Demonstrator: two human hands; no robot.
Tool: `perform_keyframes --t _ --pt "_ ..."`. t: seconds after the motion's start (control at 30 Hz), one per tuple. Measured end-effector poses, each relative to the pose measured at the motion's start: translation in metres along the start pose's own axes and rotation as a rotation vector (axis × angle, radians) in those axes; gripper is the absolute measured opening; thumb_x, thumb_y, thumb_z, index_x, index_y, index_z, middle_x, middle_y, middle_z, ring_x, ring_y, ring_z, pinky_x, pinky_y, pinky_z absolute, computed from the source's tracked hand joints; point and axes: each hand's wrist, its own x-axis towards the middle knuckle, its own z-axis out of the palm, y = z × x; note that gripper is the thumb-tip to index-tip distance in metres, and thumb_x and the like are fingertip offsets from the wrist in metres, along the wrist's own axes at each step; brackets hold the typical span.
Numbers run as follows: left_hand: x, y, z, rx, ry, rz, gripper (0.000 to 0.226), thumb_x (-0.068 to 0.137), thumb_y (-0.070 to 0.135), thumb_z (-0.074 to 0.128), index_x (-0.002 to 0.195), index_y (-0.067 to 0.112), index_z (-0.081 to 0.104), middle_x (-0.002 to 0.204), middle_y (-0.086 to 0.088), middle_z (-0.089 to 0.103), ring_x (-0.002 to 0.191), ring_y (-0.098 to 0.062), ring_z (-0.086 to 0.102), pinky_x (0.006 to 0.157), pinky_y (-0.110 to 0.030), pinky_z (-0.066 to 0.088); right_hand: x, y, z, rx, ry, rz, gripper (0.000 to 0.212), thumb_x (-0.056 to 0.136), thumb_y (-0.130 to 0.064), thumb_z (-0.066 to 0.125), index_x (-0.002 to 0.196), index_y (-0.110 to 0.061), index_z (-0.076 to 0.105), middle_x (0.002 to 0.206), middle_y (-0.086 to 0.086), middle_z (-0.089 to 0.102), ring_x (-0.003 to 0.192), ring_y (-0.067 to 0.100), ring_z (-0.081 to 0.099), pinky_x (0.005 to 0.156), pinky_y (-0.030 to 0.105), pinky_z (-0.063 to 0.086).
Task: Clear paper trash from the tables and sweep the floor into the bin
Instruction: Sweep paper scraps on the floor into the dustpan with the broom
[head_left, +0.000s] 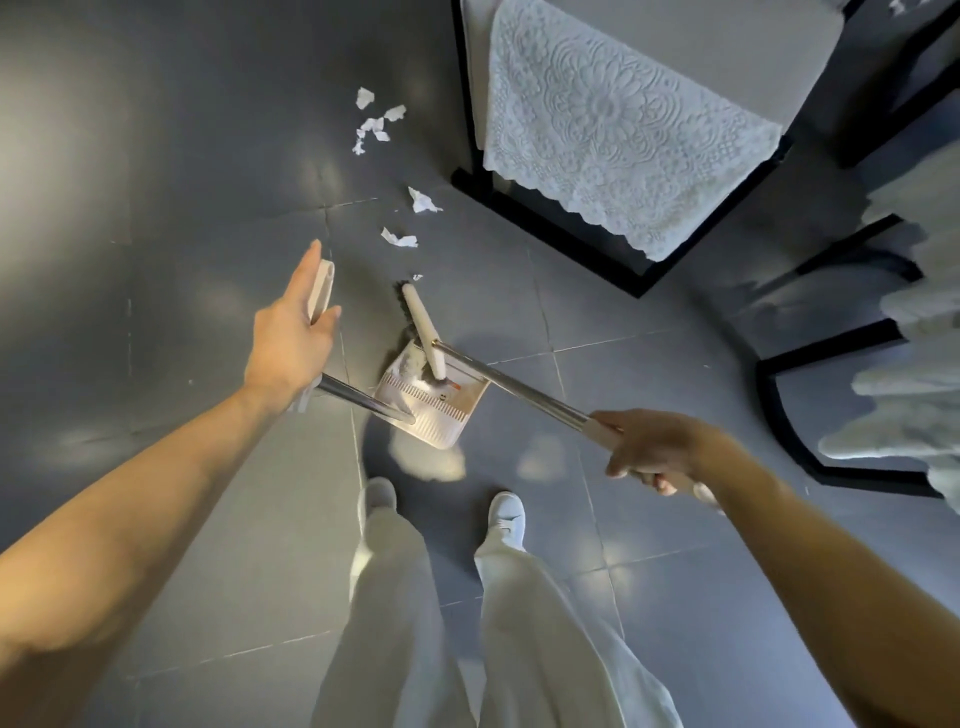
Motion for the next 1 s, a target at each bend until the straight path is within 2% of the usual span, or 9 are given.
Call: perform_keyframes --t 0.2,0.33,0.43,0.53,0.57,0.63,0.77,0.9,1.0 --pt "0.014 -0.006 -0.016 0.007 -0.054 0.051 0.066 0.096 0.022 0.051 0.144 0.052 0.018 0.106 -0.018 0.065 0.087 -0.038 0.055 0.084 -0.031 0.043 -0.011 -0.021 0.016 0.057 0.159 0.038 0.060 0.088 -0.003 0.061 0.134 -0.036 0.042 0.072 0.014 0.053 0.047 0.015 0.041 0.041 0.021 0.039" --pt "0.035 -0.016 -0.033 0.032 -0.108 0.136 0.065 0.097 0.020 0.051 0.147 0.048 0.019 0.136 -0.002 0.055 0.106 -0.029 0.054 0.082 -0.016 0.033 0.002 -0.049 0.050 0.022 0.318 0.073 0.065 0.088 -0.003 0.058 0.142 -0.033 0.036 0.080 0.010 0.057 0.048 0.017 0.048 0.038 0.018 0.038" --pt "0.052 -0.025 -0.042 0.054 -0.153 0.194 0.067 0.097 0.019 0.051 0.149 0.044 0.018 0.140 -0.001 0.051 0.113 -0.031 0.053 0.087 -0.019 0.033 0.017 -0.075 0.093 -0.042 0.383 0.101 0.073 0.086 0.003 0.052 0.149 -0.024 0.027 0.090 0.010 0.054 0.058 0.020 0.056 0.033 0.021 0.041" --pt "0.068 -0.029 -0.044 0.070 -0.155 0.264 0.067 0.096 0.017 0.051 0.151 0.036 0.018 0.141 0.002 0.050 0.120 -0.033 0.049 0.089 -0.015 0.030 0.031 -0.095 0.141 0.048 0.335 0.108 0.064 0.087 -0.004 0.055 0.146 -0.019 0.033 0.113 0.014 0.059 0.084 0.027 0.062 0.065 0.030 0.053" --pt "0.072 -0.028 -0.044 0.067 -0.157 0.295 0.067 0.096 0.015 0.052 0.151 0.033 0.018 0.143 0.002 0.049 0.122 -0.033 0.048 0.090 -0.014 0.030 0.033 -0.098 0.157 0.095 0.324 0.109 0.061 0.088 -0.009 0.057 0.144 -0.020 0.035 0.112 0.012 0.060 0.079 0.023 0.062 0.068 0.029 0.051" --pt "0.078 -0.022 -0.040 0.061 -0.166 0.353 0.069 0.094 0.010 0.053 0.152 0.026 0.020 0.145 0.002 0.046 0.126 -0.030 0.045 0.096 -0.014 0.029 0.036 -0.102 0.188 0.158 0.300 0.116 0.062 0.088 -0.016 0.060 0.144 -0.023 0.035 0.102 0.008 0.059 0.057 0.011 0.048 0.053 0.021 0.042" --pt "0.081 -0.017 -0.035 -0.002 -0.182 0.405 0.070 0.090 -0.003 0.052 0.151 0.015 0.023 0.149 0.001 0.039 0.129 -0.001 0.029 0.087 0.011 0.013 0.031 -0.103 0.233 0.278 0.213 0.142 0.071 0.091 -0.020 0.059 0.151 -0.032 0.022 0.089 0.007 0.063 0.048 0.009 0.043 0.037 0.012 0.035" --pt "0.077 -0.026 -0.043 0.017 -0.171 0.401 0.070 0.092 0.001 0.051 0.152 0.022 0.022 0.151 0.007 0.037 0.129 -0.009 0.038 0.090 0.007 0.016 0.013 -0.098 0.237 0.660 0.282 0.150 0.066 0.091 -0.009 0.060 0.144 -0.037 0.034 0.037 -0.007 0.050 0.030 0.012 0.038 0.033 0.018 0.035" --pt "0.075 -0.033 -0.049 0.015 -0.193 0.351 0.067 0.095 0.010 0.048 0.151 0.035 0.020 0.148 0.006 0.042 0.124 -0.014 0.041 0.089 -0.003 0.023 0.004 -0.099 0.236 0.650 0.345 0.132 0.067 0.091 -0.007 0.060 0.147 -0.033 0.033 0.053 -0.001 0.056 0.031 0.013 0.040 0.035 0.019 0.036"
